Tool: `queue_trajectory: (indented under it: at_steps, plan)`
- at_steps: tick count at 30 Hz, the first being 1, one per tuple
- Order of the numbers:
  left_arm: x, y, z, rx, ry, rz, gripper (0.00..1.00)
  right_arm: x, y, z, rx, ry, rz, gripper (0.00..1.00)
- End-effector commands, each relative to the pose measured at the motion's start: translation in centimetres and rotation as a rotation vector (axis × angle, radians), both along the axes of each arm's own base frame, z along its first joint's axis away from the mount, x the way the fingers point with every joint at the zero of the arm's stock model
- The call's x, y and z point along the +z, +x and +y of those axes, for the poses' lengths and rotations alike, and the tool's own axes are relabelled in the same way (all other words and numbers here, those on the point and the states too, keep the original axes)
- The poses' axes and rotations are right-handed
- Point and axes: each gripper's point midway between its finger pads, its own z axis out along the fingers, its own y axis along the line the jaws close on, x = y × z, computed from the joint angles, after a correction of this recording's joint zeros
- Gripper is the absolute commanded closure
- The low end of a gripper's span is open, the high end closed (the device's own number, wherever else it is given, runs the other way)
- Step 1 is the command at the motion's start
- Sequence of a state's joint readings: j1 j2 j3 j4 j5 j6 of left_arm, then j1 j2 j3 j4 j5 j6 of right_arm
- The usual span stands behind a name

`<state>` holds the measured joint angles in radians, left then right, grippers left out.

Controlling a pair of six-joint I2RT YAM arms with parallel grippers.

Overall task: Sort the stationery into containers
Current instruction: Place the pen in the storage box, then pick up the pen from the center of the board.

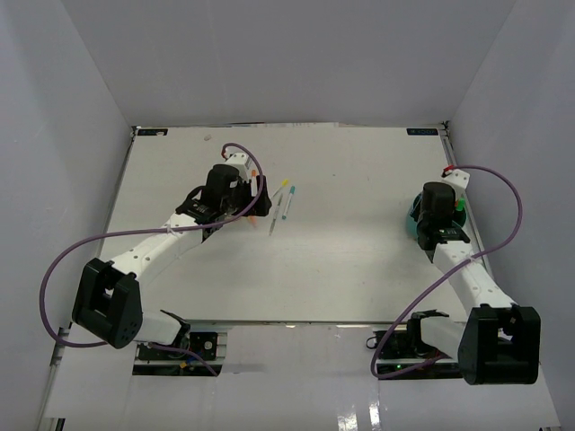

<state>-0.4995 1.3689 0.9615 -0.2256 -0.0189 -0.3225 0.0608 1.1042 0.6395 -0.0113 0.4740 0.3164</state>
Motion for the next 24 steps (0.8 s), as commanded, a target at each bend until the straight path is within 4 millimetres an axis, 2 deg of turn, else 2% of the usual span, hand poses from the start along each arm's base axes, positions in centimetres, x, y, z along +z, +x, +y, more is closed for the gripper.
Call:
queue_trajectory:
  at_steps: [1,2,3,7,9,13,17,19,22,24]
  plan:
    - [0.5,-0.1,0.0,0.003,-0.015,-0.009,0.02,2.2,1.7,-0.4,-0.02,0.016,-0.116,0.6]
    - [0.6,0.0,0.1,0.009,-0.014,-0.011,0.02,2.4,1.7,-0.3,-0.013,0.016,-0.121,0.54]
    - [0.4,-0.1,0.2,0.012,-0.012,-0.007,0.02,2.6,1.7,-0.2,-0.01,0.017,-0.127,0.45]
    - [0.0,0.0,0.2,0.025,-0.013,0.009,0.02,4.3,1.1,-0.2,0.009,0.004,-0.155,0.26]
    - [-0.5,0.0,0.1,0.026,-0.016,0.029,0.02,5.8,0.6,-0.2,0.014,-0.004,-0.182,0.18]
    - [-1.4,0.0,0.0,0.037,-0.013,0.065,0.02,9.5,-0.6,0.3,0.06,-0.014,-0.227,0.13]
    - [-2.0,0.0,-0.3,0.042,-0.02,0.09,0.02,12.4,-1.7,1.3,0.136,-0.011,-0.271,0.11]
    - [-2.5,0.2,-0.1,0.064,-0.015,0.107,0.02,13.2,-2.0,2.0,0.179,0.002,-0.286,0.11]
    - [-3.5,0.7,0.4,0.115,0.014,0.135,0.04,14.5,-2.7,4.3,0.297,0.054,-0.32,0.11]
    - [-3.5,1.3,0.4,0.133,0.025,0.142,0.06,14.3,-3.1,5.9,0.378,0.097,-0.307,0.11]
